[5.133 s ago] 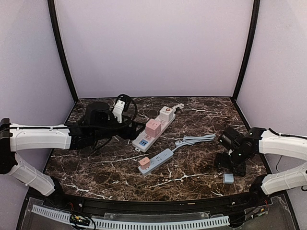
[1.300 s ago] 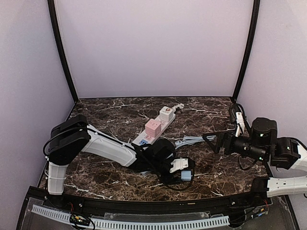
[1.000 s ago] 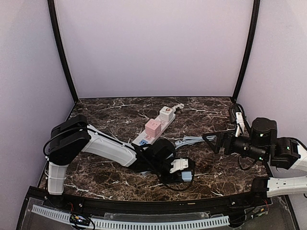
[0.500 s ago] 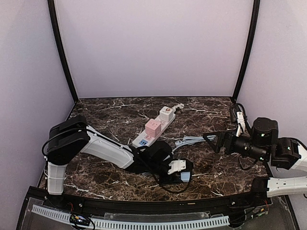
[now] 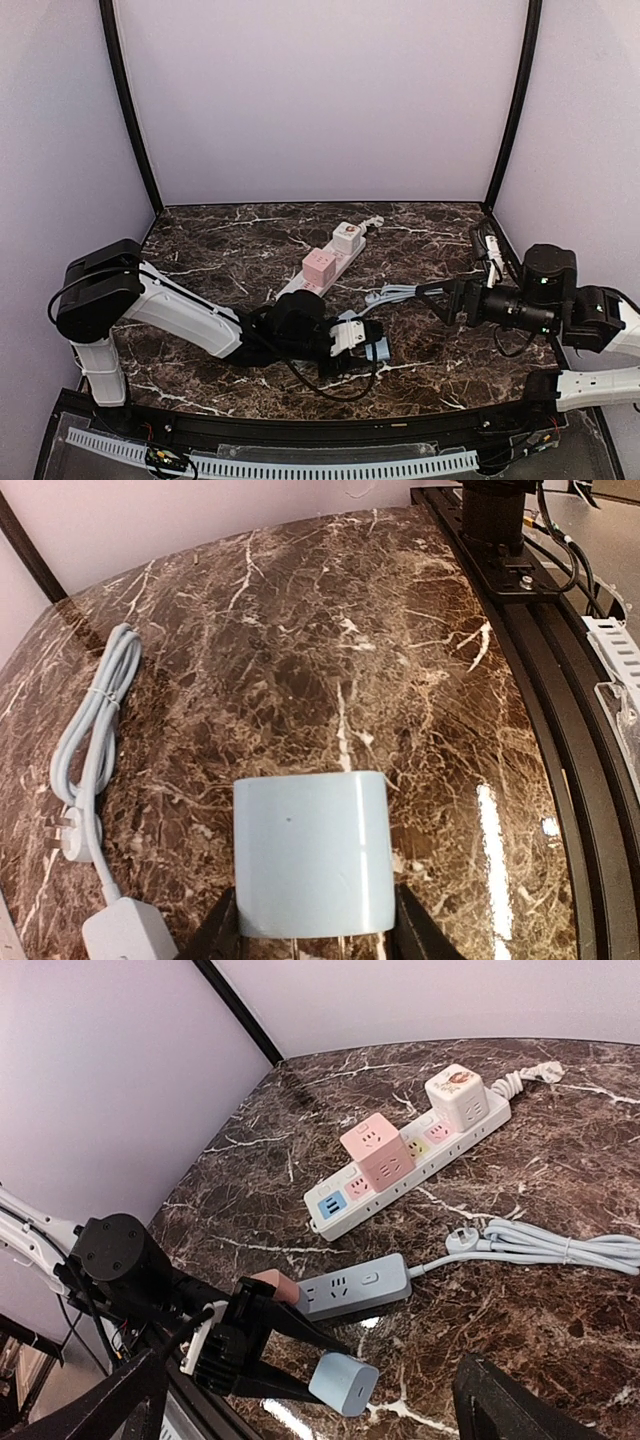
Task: Insert the plug
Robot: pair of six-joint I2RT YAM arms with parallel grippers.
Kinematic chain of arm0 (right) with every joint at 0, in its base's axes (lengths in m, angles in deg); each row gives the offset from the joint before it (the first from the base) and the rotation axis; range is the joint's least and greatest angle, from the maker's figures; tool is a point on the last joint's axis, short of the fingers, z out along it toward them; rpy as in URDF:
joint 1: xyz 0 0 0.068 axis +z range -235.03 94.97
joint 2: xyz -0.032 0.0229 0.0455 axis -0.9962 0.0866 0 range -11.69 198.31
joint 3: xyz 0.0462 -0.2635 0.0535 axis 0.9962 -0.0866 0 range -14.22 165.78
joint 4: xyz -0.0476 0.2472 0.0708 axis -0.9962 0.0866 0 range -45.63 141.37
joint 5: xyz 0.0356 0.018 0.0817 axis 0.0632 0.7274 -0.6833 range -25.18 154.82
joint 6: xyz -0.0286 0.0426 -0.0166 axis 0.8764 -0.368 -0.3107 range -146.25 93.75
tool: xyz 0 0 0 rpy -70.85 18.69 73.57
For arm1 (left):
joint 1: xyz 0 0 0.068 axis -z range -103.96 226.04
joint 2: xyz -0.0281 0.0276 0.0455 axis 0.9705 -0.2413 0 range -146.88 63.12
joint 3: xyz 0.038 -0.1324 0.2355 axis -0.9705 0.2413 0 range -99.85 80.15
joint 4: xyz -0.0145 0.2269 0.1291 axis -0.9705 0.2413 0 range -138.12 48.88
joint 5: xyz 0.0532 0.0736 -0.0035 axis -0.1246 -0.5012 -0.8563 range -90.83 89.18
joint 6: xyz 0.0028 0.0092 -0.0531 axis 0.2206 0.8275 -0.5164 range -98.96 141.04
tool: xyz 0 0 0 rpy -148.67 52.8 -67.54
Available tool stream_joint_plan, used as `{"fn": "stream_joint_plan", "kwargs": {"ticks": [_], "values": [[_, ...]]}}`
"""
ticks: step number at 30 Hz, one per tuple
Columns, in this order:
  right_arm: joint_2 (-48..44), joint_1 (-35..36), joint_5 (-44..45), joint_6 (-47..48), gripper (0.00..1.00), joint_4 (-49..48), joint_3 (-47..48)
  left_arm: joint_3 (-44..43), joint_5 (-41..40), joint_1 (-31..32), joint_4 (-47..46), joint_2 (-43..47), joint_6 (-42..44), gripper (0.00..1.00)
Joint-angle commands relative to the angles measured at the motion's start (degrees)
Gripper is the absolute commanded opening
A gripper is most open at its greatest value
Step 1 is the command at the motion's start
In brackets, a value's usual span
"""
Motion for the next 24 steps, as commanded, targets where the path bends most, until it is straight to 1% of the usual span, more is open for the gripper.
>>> {"fn": "stream_joint_plan", "kwargs": {"ticks": [1,8,16,19,24], "values": [[3.0,0.2,-6.0,1.1,0.99,-3.2,1.2,4.1,-3.7,0.2,-8.2,4.7,-1.3,0.21],[9.6,0.1,-17.2,3.1,0.99,-8.7,1.2,9.9,-8.8,0.2,-15.8,8.0,-1.8,0.21],[15.1,0.0,-22.8,4.0,0.99,-11.2,1.9,15.4,-10.9,0.3,-20.9,11.5,-1.5,0.21],[16.6,0.0,-24.9,4.0,0.99,-12.3,2.2,16.9,-14.2,0.2,-22.8,12.6,-1.2,0.21],[19.7,0.0,-27.8,4.1,0.99,-13.7,2.9,20.0,-16.0,0.2,-28.0,13.5,-0.8,0.2]]}}
